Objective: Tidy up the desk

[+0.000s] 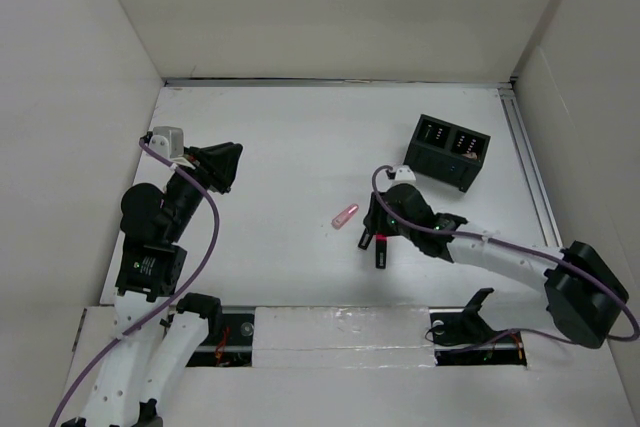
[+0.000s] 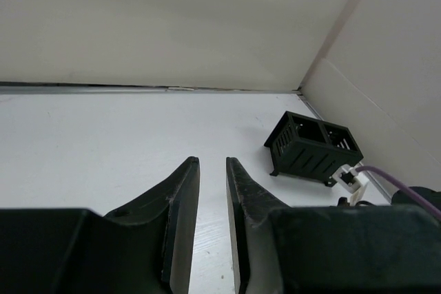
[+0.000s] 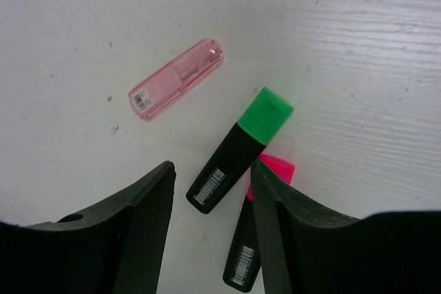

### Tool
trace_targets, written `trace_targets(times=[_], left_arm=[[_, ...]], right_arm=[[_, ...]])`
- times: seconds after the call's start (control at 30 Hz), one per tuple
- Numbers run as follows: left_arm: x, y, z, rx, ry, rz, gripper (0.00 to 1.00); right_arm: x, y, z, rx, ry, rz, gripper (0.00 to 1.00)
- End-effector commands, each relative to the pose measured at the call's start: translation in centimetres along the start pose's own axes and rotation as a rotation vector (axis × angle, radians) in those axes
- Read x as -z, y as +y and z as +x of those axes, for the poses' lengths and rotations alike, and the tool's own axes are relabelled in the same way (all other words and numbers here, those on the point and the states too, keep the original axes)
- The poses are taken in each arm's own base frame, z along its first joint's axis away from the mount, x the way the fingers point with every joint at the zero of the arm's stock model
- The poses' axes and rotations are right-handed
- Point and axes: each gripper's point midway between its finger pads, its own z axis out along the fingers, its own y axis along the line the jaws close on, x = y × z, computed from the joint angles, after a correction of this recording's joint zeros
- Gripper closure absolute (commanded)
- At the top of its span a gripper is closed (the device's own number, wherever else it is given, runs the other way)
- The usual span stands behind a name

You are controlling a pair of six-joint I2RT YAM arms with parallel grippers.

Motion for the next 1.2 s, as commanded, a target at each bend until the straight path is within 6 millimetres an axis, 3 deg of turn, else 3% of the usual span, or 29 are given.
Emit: trace_targets(times=[0.0,0.2,0.33,0.6,0.77,0.97,1.17], left_arm=[[-0.2,-0.4,-0.6,-0.011,-0.033,0.023,0.8],[0.1,-0.4,-0.9,-0.017,-0.043,0.021,0.77],[0.0,-0.3,-0.8,-0.016,-0.04,0.017,0.76],[-0.1,-0.4,-0.8,-0.013,-0.039,0.02,0.74],[0.0,-0.4,-0.9,-0.017,-0.041,0.018,0.74],[0.1,-0.4,-1.0,-0.019,-0.045,0.02,0.74],[0.2,-0.4,-1.1,-0.02,-0.051,0.015,0.74]], right_arm=[[-0.9,2.0,0.9,-0.018,0.047,-0.067,0.46],[-2.3,2.6,3.0,-0.041,0.131,-0.087,0.44],[-3.1,1.2,3.9,-0.068,0.156,-0.037,0.44],[-5.3,-0.9,1.9,-0.018,0.058,0.113,0.44],[-6.7,-1.9,3.0,0.014,0.08,0.18,0.5],[-6.8,-2.5,4.4,0.033,0.084,0.252,0.56],[-6.5,-2.9,3.2,0.057,0.061,0.294,0.86]])
